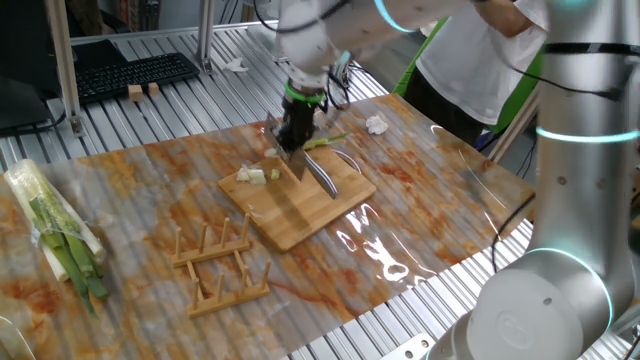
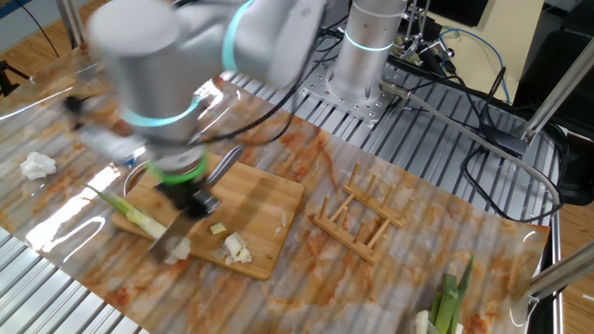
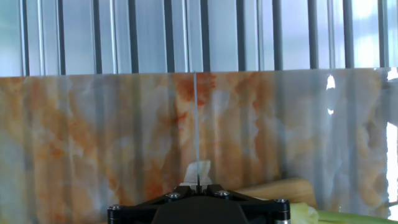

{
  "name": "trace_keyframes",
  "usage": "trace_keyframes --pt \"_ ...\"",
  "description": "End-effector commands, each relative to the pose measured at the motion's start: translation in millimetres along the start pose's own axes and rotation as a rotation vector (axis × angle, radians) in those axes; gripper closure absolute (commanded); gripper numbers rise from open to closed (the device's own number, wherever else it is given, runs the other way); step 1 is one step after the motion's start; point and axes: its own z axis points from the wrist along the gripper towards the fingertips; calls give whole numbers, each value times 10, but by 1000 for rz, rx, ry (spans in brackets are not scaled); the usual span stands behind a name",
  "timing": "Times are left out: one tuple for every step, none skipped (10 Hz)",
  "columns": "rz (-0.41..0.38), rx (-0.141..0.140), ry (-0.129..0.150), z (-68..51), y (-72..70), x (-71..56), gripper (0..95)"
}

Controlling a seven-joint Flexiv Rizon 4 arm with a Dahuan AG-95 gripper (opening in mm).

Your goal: Chop the scallions

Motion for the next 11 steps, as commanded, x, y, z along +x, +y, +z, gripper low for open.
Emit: trace_keyframes --pt "-3 -12 18 0 76 114 950" --pt "-1 -12 21 -5 76 117 950" --pt "1 -12 25 -34 81 122 950" --pt "1 -9 27 -80 93 130 950" --pt "2 -8 27 -111 97 136 950" --pt "-4 -5 28 -147 90 140 950" --pt "-16 -5 24 -166 62 132 950" --pt "-28 0 24 -199 13 123 950" --pt "-42 -1 24 -234 -41 110 950" --pt "-54 6 20 -259 -84 98 950" --pt "-62 11 19 -279 -119 89 950"
